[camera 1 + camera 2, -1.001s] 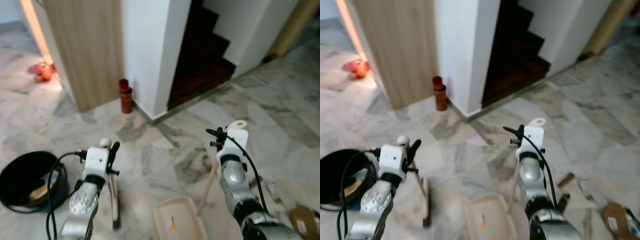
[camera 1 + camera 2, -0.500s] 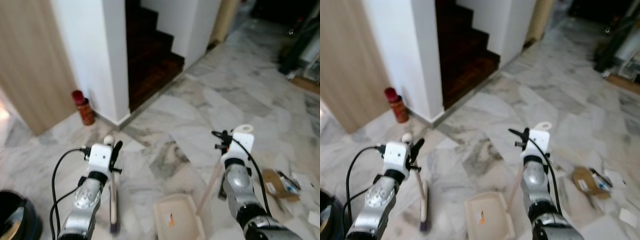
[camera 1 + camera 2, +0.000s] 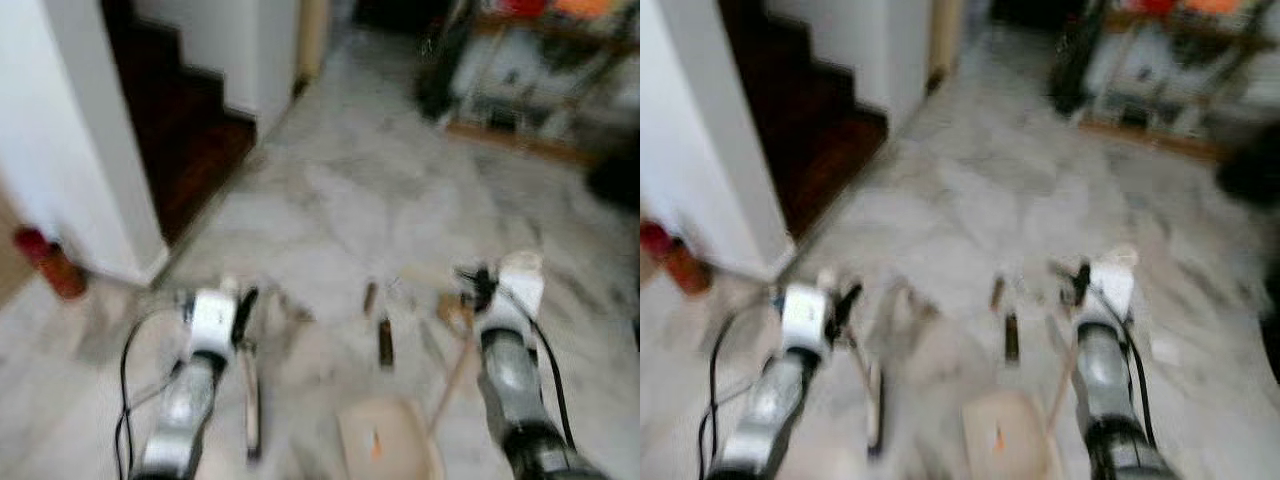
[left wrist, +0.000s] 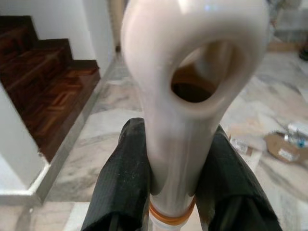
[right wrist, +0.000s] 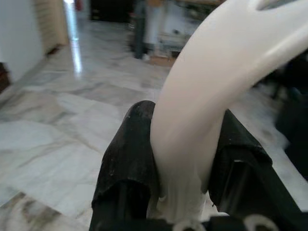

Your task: Sweep floor

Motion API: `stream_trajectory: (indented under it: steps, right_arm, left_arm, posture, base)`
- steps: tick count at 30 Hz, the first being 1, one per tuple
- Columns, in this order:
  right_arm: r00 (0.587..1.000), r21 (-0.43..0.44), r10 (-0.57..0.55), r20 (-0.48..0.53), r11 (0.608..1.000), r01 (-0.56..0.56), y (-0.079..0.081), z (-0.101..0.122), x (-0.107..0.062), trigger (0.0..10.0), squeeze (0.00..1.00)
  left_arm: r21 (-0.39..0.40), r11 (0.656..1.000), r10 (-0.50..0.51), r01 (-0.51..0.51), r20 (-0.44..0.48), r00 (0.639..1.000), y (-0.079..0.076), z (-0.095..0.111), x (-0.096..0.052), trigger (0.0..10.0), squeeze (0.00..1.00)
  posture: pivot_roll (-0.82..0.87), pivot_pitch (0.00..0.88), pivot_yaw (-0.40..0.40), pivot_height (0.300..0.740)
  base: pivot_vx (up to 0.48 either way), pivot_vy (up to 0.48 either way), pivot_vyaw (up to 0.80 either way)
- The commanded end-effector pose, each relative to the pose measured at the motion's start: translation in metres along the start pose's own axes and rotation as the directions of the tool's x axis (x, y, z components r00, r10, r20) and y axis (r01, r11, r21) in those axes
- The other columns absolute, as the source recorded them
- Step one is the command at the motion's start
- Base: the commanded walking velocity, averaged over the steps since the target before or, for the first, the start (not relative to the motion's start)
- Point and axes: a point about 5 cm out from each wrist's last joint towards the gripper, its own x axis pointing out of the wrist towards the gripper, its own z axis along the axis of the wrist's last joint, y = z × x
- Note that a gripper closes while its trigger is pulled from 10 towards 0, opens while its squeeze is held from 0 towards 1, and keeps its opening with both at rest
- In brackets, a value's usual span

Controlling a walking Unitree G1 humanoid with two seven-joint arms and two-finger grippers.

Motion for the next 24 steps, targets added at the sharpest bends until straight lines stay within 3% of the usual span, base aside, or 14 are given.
stream_trajectory:
  steps: [1, 11, 18, 20, 24]
  right_arm:
    - [1.0, 0.011, -0.025, 0.018, 1.0, 0.025, -0.004, 0.004, 0.001, 10.0, 0.0]
    - [1.0, 0.052, 0.019, 0.02, 0.998, -0.02, 0.018, 0.009, 0.004, 10.0, 0.0]
    - [0.999, 0.072, 0.032, 0.003, 0.997, -0.032, 0.031, 0.008, 0.003, 10.0, 0.0]
    - [0.999, 0.069, 0.045, 0.012, 0.997, -0.046, 0.034, 0.009, 0.003, 10.0, 0.0]
    - [0.998, 0.064, 0.057, 0.021, 0.996, -0.059, 0.036, 0.011, 0.003, 10.0, 0.0]
  left_arm:
    - [0.005, 1.0, 0.003, -0.004, 0.021, 1.0, 0.001, 0.004, 0.001, 10.0, 0.0]
    - [0.003, 0.999, 0.042, -0.042, 0.03, 0.999, 0.005, 0.004, -0.002, 10.0, 0.0]
    - [-0.051, 0.996, 0.077, -0.076, 0.011, 0.997, 0.015, 0.0, -0.007, 10.0, 0.0]
    - [-0.091, 0.991, 0.102, -0.101, 0.011, 0.995, 0.018, 0.0, -0.005, 10.0, 0.0]
    - [-0.097, 0.991, 0.1, -0.097, 0.02, 0.995, 0.016, 0.003, 0.0, 10.0, 0.0]
  posture:
    - [-0.04, 0.028, -0.033, 0.74]
    - [0.0, 0.05, -0.046, 0.74]
    - [0.0, 0.034, -0.026, 0.74]
    - [0.0, 0.017, -0.026, 0.74]
    - [0.0, 0.013, -0.028, 0.74]
  base:
    - [0.0, 0.0, -0.8]
    - [0.0, 0.0, -0.73]
    - [0.0, 0.0, 0.0]
    - [0.0, 0.0, 0.0]
    - [0.0, 0.0, 0.0]
